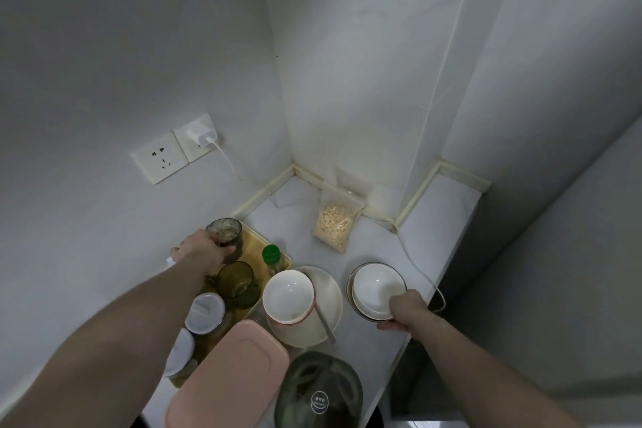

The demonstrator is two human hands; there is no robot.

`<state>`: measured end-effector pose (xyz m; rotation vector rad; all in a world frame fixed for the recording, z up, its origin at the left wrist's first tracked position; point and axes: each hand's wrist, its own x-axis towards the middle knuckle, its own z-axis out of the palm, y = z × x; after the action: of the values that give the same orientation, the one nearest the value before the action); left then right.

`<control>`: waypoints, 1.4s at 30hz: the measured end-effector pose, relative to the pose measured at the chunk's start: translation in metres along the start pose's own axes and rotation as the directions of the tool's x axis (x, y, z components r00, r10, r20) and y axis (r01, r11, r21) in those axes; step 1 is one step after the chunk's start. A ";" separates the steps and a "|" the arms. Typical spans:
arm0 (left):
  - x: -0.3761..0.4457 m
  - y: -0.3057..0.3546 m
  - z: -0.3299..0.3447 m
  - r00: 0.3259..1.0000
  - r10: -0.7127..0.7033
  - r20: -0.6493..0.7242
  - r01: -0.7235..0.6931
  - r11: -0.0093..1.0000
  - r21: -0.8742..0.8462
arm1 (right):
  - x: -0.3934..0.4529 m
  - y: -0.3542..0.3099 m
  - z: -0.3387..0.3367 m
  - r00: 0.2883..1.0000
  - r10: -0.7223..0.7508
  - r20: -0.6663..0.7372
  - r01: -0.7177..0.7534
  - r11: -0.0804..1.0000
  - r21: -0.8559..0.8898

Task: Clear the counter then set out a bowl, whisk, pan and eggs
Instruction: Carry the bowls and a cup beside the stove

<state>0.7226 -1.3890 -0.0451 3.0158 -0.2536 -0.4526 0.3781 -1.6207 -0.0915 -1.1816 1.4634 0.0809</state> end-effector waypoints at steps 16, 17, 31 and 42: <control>0.020 -0.006 0.011 0.984 -0.038 0.173 0.001 0.978 0.209 | 0.001 0.008 0.004 0.997 0.030 0.069 -0.031 1.000 0.005; 0.022 -0.006 0.012 0.984 -0.034 0.173 -0.004 0.976 0.217 | -0.001 0.008 0.003 0.998 0.021 0.060 -0.021 1.000 -0.015; -0.005 -0.006 -0.014 0.976 0.008 0.220 -0.030 0.995 0.097 | -0.020 0.001 0.003 0.961 -0.255 -0.109 0.190 0.891 -0.412; -0.137 -0.030 -0.071 0.930 0.325 -0.174 -0.358 0.906 -0.223 | -0.099 -0.020 0.030 0.735 -0.675 0.065 0.633 0.648 -0.423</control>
<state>0.6192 -1.3319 0.0588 2.6597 -0.6496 -0.2297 0.3925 -1.5526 -0.0129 -2.0533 1.0290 -0.1795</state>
